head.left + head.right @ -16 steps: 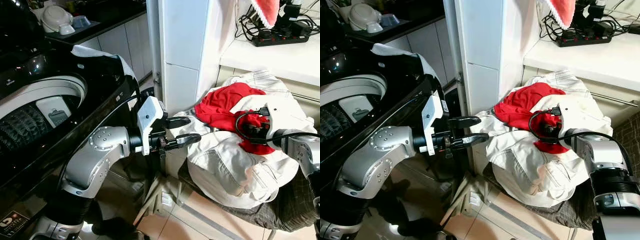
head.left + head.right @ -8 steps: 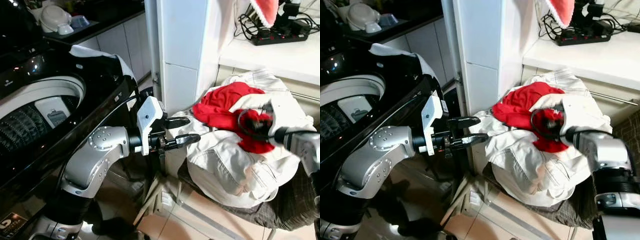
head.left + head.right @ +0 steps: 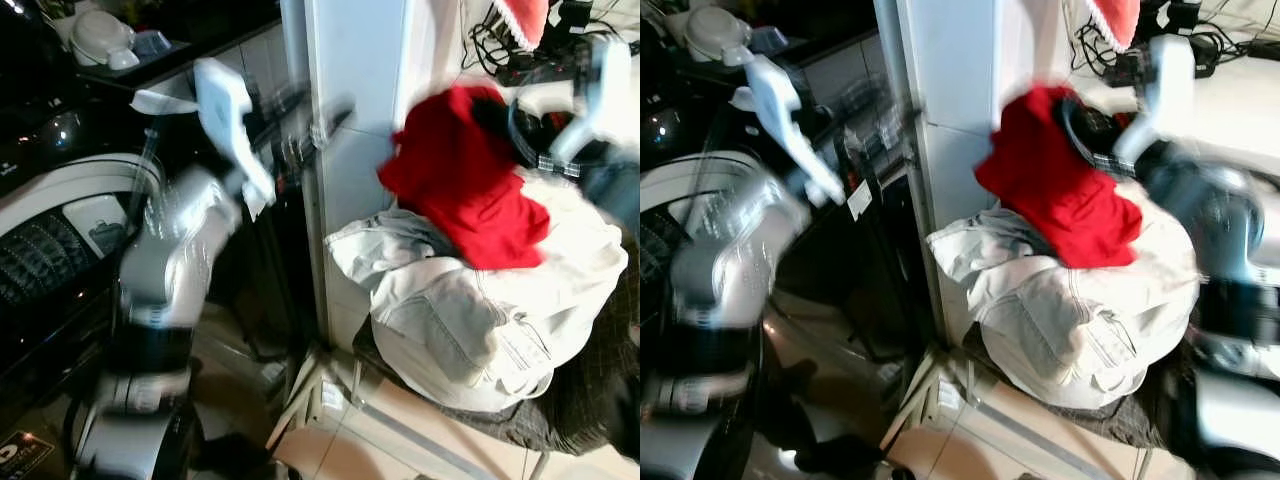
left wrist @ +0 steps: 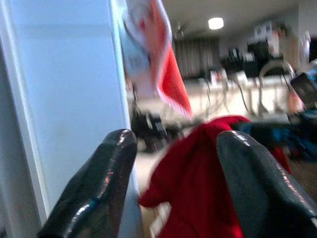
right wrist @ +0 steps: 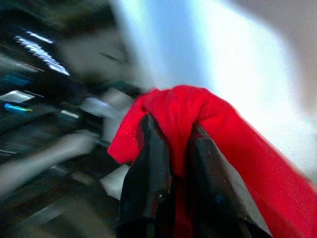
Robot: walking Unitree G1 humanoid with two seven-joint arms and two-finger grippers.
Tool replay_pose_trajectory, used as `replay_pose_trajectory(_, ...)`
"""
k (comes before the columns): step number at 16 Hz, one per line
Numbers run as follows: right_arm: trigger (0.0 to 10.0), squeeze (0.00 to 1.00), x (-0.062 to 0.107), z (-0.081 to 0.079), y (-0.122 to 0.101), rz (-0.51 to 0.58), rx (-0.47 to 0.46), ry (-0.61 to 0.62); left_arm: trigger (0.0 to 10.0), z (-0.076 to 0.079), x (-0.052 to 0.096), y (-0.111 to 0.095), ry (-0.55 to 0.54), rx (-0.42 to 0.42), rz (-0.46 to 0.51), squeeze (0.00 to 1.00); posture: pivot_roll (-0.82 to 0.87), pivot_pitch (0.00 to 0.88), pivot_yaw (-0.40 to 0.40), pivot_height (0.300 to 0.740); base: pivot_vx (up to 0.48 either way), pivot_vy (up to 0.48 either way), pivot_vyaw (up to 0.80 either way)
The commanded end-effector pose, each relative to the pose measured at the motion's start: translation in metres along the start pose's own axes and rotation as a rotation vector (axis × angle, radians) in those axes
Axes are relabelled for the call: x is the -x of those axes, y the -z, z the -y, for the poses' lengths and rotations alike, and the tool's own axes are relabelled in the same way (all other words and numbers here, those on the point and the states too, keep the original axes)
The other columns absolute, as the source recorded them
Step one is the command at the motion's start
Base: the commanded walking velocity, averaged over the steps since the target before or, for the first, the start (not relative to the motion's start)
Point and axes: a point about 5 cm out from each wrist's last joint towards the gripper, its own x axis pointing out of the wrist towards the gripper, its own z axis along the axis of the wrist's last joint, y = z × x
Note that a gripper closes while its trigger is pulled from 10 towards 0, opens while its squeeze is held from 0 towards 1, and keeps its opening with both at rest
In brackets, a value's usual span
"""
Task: Clothes washing
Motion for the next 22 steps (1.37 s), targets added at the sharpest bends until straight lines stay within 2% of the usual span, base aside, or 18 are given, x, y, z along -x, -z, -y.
replay_pose_trajectory(1,0.0,0.00,-0.008,-0.026,-0.020,0.068,-0.018,-0.145,10.0,0.001,-0.009,-0.013,0.003,-0.002,0.064,1.00,-0.02,0.000,0.092,0.740,0.000,0.000,0.00)
replay_pose_trajectory(5,0.0,0.00,-0.026,-0.062,-0.024,0.092,-0.115,-0.327,10.0,0.020,-0.027,-0.013,0.075,0.050,0.111,1.00,-0.02,0.000,0.083,0.740,0.000,0.000,0.00)
replay_pose_trajectory(7,0.0,0.00,-0.031,-0.075,-0.025,0.101,-0.174,-0.390,10.0,0.023,-0.028,-0.006,0.063,0.028,0.095,1.00,-0.02,0.000,0.080,0.740,0.000,0.000,0.00)
replay_pose_trajectory(8,0.0,0.00,-0.032,-0.079,-0.027,0.112,-0.198,-0.412,10.0,0.023,-0.025,-0.002,0.065,0.045,0.094,0.45,-0.02,0.000,0.078,0.740,0.000,0.000,0.00)
replay_pose_trajectory(9,0.0,0.00,-0.033,-0.082,-0.029,0.121,-0.220,-0.425,10.0,0.025,-0.023,0.000,0.086,0.071,0.098,0.00,-0.02,0.000,0.076,0.740,0.000,0.000,0.00)
replay_pose_trajectory(11,0.0,0.00,-0.033,-0.085,-0.030,0.127,-0.244,-0.442,10.0,0.044,-0.017,0.004,0.229,0.190,0.093,0.00,-0.02,0.000,0.073,0.740,0.000,0.000,0.00)
replay_pose_trajectory(14,0.0,0.00,-0.033,-0.087,-0.031,0.137,-0.279,-0.449,10.0,0.059,-0.009,0.022,0.331,0.222,0.008,0.00,-0.02,0.000,0.077,0.740,0.000,0.000,0.00)
replay_pose_trajectory(16,0.0,0.00,-0.031,-0.088,-0.033,0.139,-0.287,-0.449,10.0,0.061,-0.005,0.027,0.356,0.248,-0.020,0.00,-0.02,0.000,0.079,0.740,0.000,0.000,0.00)
replay_pose_trajectory(19,0.0,0.00,-0.029,-0.089,-0.033,0.138,-0.298,-0.455,10.0,0.055,-0.006,0.028,0.307,0.230,-0.014,0.00,-0.02,0.000,0.080,0.740,0.000,0.000,0.00)
replay_pose_trajectory(20,0.0,0.00,-0.028,-0.090,-0.033,0.137,-0.299,-0.459,4.1,0.051,-0.007,0.028,0.279,0.226,-0.007,0.00,-0.03,0.000,0.081,0.740,0.000,0.000,0.00)
replay_pose_trajectory(21,0.0,0.00,-0.028,-0.091,-0.033,0.136,-0.300,-0.461,0.0,0.047,-0.007,0.026,0.256,0.233,0.008,0.00,-0.03,0.000,0.081,0.740,0.000,0.000,0.00)
replay_pose_trajectory(22,0.0,0.00,-0.027,-0.091,-0.033,0.135,-0.300,-0.459,0.0,0.044,-0.007,0.027,0.230,0.215,-0.001,0.00,-0.02,0.000,0.080,0.740,0.000,0.000,0.00)
